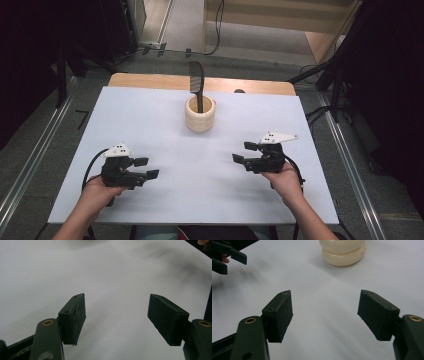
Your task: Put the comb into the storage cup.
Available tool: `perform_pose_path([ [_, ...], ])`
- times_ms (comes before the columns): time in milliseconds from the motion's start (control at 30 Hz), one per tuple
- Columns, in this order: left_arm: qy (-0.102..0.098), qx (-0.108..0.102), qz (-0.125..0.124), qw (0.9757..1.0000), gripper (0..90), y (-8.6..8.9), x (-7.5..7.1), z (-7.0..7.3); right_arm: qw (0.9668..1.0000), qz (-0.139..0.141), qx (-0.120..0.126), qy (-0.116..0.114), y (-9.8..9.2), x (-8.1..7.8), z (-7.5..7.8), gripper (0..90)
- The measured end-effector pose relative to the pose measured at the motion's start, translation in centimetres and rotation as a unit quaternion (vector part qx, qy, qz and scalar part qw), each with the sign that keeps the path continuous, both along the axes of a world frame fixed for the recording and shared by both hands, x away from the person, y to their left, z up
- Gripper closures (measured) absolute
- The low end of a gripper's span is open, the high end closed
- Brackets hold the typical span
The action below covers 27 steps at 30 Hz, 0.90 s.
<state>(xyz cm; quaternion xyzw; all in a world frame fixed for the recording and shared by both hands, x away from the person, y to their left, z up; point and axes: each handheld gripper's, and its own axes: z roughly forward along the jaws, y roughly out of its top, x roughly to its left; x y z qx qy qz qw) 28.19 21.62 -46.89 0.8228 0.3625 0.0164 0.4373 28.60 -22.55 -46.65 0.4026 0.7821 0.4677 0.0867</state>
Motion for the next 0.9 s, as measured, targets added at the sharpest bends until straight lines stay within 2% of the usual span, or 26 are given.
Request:
perform_pose_path([
  [300, 0.002, -0.007, -0.003, 1.0000, 31.6, 0.0, 0.0, 0.0, 1.0000, -0.008, -0.002, 0.003, -0.7, -1.1, -0.2, 26.1],
  [533, 0.002, -0.008, -0.005, 1.0000, 31.6, -0.1, 0.0, 0.0, 0.9998, -0.009, -0.001, 0.016, -1.5, -2.0, -0.8, 26.1],
  [633, 0.002, -0.011, -0.004, 0.9999, 31.6, -0.1, -0.1, 0.0, 0.9998, -0.015, 0.000, 0.016, -1.7, -2.4, -0.9, 26.1],
  [900, 0.002, -0.011, -0.006, 0.9999, 31.6, -0.1, -0.1, 0.1, 0.9998, -0.011, 0.002, 0.015, -2.3, -3.3, -1.2, 26.1],
])
